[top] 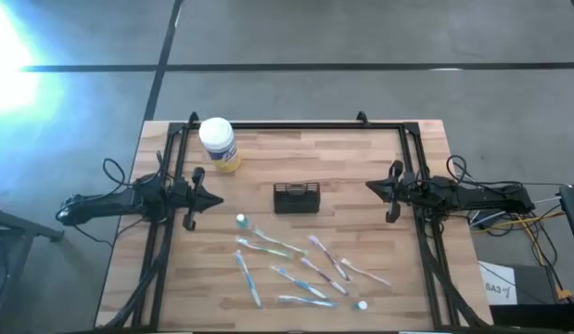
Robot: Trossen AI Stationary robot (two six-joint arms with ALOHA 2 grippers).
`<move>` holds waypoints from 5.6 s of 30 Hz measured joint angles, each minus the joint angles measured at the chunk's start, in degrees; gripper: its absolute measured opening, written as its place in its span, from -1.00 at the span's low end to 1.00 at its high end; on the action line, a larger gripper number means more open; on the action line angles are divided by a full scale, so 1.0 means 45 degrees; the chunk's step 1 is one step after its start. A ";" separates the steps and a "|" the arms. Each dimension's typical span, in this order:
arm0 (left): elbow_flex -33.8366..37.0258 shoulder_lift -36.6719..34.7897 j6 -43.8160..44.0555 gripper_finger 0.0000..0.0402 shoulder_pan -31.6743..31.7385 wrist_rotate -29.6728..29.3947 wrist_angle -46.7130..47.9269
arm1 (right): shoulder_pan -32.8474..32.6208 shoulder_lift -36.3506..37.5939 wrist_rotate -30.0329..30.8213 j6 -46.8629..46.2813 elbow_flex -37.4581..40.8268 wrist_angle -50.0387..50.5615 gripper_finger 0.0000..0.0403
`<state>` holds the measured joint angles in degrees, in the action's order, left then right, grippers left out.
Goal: Pick & Place toothbrushing station
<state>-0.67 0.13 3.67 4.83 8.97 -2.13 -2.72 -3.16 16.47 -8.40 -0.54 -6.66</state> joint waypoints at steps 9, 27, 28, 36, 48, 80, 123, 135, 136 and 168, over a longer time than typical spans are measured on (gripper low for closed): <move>0.0000 -0.0002 0.0002 -0.95 0.0001 0.0001 0.0000 | -0.0002 0.0003 0.0000 0.0000 -0.0002 0.0000 -0.96; 0.0000 0.0002 -0.0002 -0.95 0.0002 0.0005 0.0000 | -0.0005 0.0000 0.0000 0.0000 -0.0004 0.0000 -0.96; 0.0000 -0.0003 0.0003 -0.95 -0.0003 0.0000 0.0000 | -0.0005 0.0000 0.0000 0.0000 0.0000 0.0000 -0.96; 0.0000 0.0000 0.0003 -0.95 0.0002 0.0002 0.0000 | -0.0005 0.0005 0.0000 0.0000 -0.0004 0.0000 -0.96; -0.0005 0.0002 0.0003 -0.95 0.0002 0.0000 0.0000 | -0.0005 0.0000 0.0000 0.0000 0.0000 0.0000 -0.96; -0.2420 0.1603 0.0396 -0.98 -0.0003 -0.1449 -0.1832 | -0.0005 0.0000 -0.0142 0.0761 -0.0005 0.0097 -0.96; -1.3140 1.5940 0.3145 0.15 -0.1906 -0.2516 1.2252 | -0.0001 -0.0665 -0.0343 0.0656 -0.0005 0.0126 -0.96; -1.3780 1.8013 0.2869 0.20 -0.2704 -0.2814 1.2825 | 0.0000 -0.0680 -0.0340 0.0670 -0.0005 0.0107 -0.96; -1.3775 1.8102 0.2869 0.20 -0.2704 -0.2830 1.2872 | 0.0000 -0.0680 -0.0340 0.0670 -0.0005 0.0107 -0.96; -1.3765 1.9416 0.2370 -0.35 -0.2704 -0.2946 1.2783 | 0.0000 -0.0680 -0.0310 0.0675 -0.0005 0.0095 -0.96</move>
<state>-62.61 87.50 14.33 -7.33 -4.28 55.39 -2.72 -6.22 15.07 -5.37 -0.56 -6.23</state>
